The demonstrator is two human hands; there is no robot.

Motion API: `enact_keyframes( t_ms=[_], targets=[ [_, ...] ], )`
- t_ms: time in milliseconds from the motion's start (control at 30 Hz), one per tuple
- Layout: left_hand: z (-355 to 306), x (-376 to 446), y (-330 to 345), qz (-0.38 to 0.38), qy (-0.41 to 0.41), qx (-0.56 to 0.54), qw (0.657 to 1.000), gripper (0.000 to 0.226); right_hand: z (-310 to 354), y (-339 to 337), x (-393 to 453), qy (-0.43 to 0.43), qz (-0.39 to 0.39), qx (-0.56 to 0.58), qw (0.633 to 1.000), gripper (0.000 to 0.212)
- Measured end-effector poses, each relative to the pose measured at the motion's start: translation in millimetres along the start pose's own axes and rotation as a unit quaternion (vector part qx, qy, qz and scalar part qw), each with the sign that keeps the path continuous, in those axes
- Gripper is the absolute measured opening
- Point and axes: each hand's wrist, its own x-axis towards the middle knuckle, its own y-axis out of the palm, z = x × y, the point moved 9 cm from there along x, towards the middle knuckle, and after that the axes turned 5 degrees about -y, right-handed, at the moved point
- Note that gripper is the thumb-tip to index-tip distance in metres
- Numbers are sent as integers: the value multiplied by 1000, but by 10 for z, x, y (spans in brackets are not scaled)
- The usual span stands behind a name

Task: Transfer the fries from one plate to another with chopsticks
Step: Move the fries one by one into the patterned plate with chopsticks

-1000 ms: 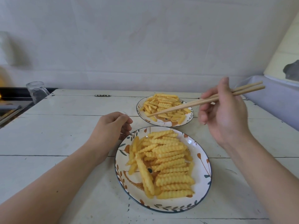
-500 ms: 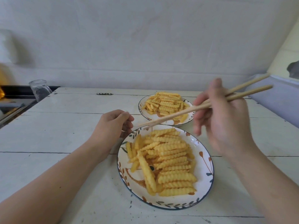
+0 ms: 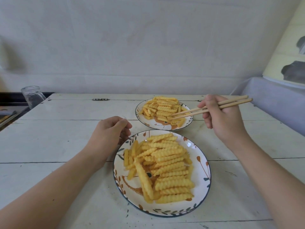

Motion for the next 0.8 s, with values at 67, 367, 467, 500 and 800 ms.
enact_keyframes(
  t_ms=[67,367,467,500,800],
  targets=[
    [0,2,3,1,2,2,1000,26,-5,102,-27,-5,18,-7,1000,34],
    [-1,11,4,1,1,0,1000,27,171,71,-55,-17,-45,38,998,40],
    [9,17,-7,1,-5,-6,1000,27,361,16,-94,9,-63,135,989,52],
    [16,21,-18,1,-9,-14,1000,27,428,47,-128,22,-55,174,983,56],
    [22,24,-34,8,-21,-44,999,29,693,697,-599,108,120,226,961,56]
  ],
)
